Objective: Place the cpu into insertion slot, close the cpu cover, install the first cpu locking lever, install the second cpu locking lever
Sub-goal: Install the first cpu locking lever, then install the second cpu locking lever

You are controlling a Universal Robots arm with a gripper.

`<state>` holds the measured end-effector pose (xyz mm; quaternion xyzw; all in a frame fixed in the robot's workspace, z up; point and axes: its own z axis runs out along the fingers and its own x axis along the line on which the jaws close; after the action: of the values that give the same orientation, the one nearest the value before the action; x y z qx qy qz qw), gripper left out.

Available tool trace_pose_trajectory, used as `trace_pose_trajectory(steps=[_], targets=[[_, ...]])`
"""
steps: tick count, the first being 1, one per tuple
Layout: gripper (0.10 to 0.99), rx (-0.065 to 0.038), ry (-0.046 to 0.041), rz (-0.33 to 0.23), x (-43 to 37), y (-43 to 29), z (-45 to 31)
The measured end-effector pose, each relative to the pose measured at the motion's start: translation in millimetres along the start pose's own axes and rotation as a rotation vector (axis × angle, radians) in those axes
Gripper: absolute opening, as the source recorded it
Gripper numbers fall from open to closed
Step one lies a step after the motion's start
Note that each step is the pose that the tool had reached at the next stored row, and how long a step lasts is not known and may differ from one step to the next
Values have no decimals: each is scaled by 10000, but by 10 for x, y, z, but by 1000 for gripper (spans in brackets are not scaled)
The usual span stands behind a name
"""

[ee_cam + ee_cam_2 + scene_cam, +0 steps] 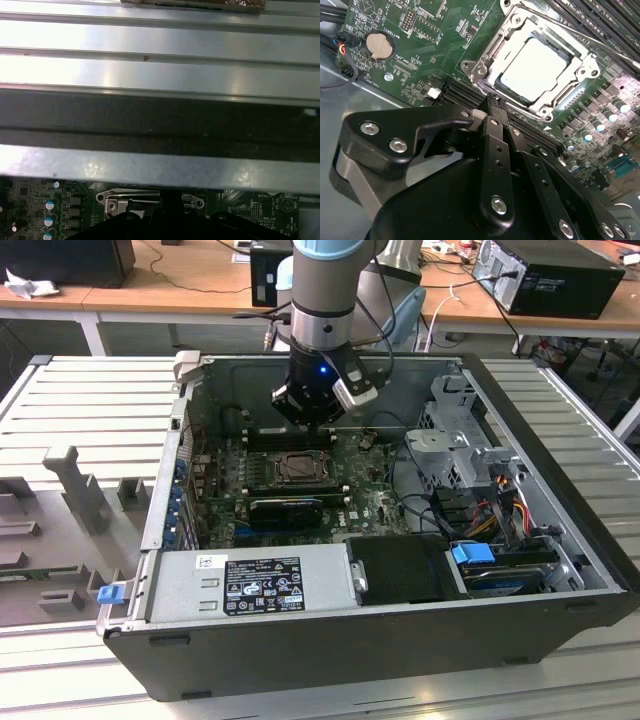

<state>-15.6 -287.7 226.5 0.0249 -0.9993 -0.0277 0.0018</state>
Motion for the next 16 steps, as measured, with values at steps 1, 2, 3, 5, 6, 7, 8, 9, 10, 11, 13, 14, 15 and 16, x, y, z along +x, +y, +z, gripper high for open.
trace_pose_trajectory(steps=[1, 2, 3, 5, 6, 7, 8, 9, 10, 11, 13, 14, 15, 16], targets=[[106, 0, 0, -1, 0, -3, 0], [106, 0, -1, -1, 0, -10, 0], [106, -1, 0, 0, 1, -14, -1], [106, 0, 0, 0, 1, -21, -1], [106, 0, 0, 0, 1, -25, -1], [106, 0, 0, 0, 2, -37, -2], [106, 0, 0, 0, 3, -59, -3], [106, -1, 0, 0, 4, -82, -4], [106, 0, 0, 0, 5, -98, -6], [106, 0, 0, 0, 5, -108, -6], [106, 0, 0, 0, 6, -134, -7], [106, 0, 0, 0, 7, -150, -8], [106, -1, 0, 0, 8, -167, -9], [106, 0, 0, 0, 8, -183, -10]])
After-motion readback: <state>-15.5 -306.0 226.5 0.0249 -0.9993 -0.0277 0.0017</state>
